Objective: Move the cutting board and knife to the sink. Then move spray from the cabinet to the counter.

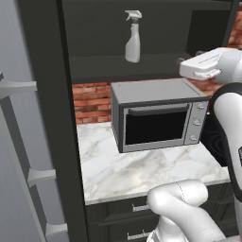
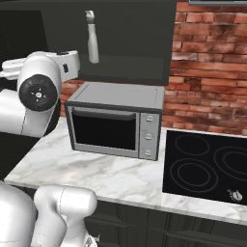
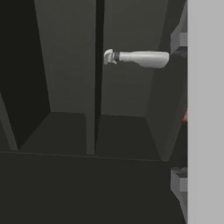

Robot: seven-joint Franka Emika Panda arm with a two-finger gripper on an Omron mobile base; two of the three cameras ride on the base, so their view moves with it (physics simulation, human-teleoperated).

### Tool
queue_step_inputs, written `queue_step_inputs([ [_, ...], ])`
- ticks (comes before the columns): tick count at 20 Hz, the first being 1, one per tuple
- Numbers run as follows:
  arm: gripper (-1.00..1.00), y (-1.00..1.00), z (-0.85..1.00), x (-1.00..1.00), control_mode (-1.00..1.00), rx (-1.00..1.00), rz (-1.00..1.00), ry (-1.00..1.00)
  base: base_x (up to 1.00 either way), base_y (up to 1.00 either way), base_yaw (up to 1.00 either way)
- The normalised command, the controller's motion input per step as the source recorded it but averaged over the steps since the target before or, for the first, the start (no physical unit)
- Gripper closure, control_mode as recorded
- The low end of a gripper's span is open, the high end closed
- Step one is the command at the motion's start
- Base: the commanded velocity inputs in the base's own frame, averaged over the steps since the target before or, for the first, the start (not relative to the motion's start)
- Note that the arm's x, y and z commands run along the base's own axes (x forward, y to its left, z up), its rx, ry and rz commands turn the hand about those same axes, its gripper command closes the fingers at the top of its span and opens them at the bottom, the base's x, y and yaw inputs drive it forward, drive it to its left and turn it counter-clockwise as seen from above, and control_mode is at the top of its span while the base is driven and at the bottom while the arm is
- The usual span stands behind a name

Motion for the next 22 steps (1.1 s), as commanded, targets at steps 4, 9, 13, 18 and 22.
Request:
queue_step_inputs([
  [4, -1.0, -0.14, 0.0, 0.6, -1.0, 0.08, 0.01, 0.01, 0.0, 0.0, 0.0],
  [9, -1.0, -0.15, -0.01, 0.48, -1.0, 0.03, 0.01, 0.0, 0.0, 0.0, 0.0],
  [13, -1.0, -0.16, -0.02, 0.35, -1.0, 0.01, 0.01, 0.0, 0.0, 0.0, 0.0],
  [18, -1.0, -0.2, 0.0, 0.42, -1.0, 0.02, 0.01, 0.0, 0.0, 0.0, 0.0],
  [22, -1.0, -0.04, 0.0, 0.44, -1.0, 0.0, 0.01, 0.0, 0.0, 0.0, 0.0],
])
